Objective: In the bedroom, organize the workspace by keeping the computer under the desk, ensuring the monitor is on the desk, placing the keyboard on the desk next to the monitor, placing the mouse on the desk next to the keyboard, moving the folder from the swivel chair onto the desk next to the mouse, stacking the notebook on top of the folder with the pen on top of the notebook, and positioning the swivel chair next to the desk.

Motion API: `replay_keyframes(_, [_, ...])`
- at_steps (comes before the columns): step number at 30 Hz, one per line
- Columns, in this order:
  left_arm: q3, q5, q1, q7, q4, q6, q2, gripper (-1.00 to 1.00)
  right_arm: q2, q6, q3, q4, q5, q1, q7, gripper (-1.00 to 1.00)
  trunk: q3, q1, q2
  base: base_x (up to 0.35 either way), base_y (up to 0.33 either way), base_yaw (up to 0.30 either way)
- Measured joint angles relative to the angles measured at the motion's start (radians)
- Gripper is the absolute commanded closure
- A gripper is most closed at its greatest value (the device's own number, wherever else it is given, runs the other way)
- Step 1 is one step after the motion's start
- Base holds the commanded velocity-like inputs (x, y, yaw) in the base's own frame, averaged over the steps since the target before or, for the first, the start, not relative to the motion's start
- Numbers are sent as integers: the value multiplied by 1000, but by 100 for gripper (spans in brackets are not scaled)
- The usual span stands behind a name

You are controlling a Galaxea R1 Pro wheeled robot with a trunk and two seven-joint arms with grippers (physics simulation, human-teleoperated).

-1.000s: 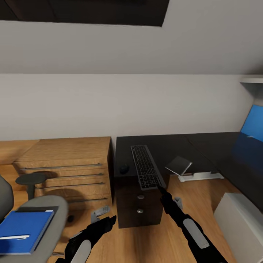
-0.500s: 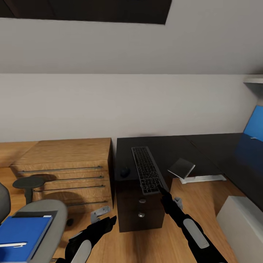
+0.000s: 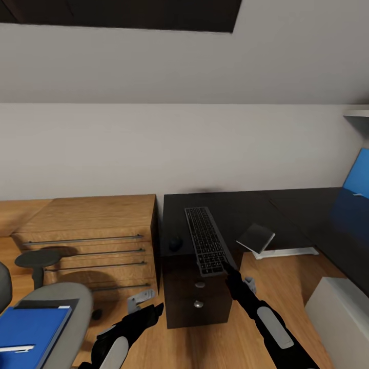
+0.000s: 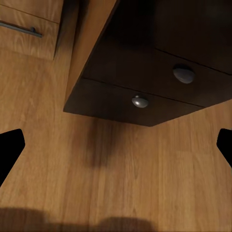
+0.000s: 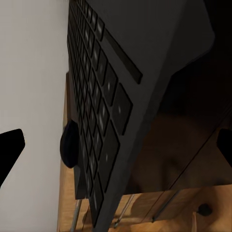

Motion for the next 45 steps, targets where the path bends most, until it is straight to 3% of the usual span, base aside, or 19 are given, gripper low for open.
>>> replay_keyframes(4, [0,0,0,0,0,1,-1,-100,0,0,0,0,0,0,0,-100,0,0,0,9,0,0])
replay_keyframes(12, [0,0,0,-1,-3,-1,-1,-100,0,0,0,0,0,0,0,-100,-25,31,-56,0,0,0])
replay_keyframes(45, [0,1,0,-1,0,1,0,-100,0,-1,0,3,4,0,2,-100,-25,31,-56,15,12,0])
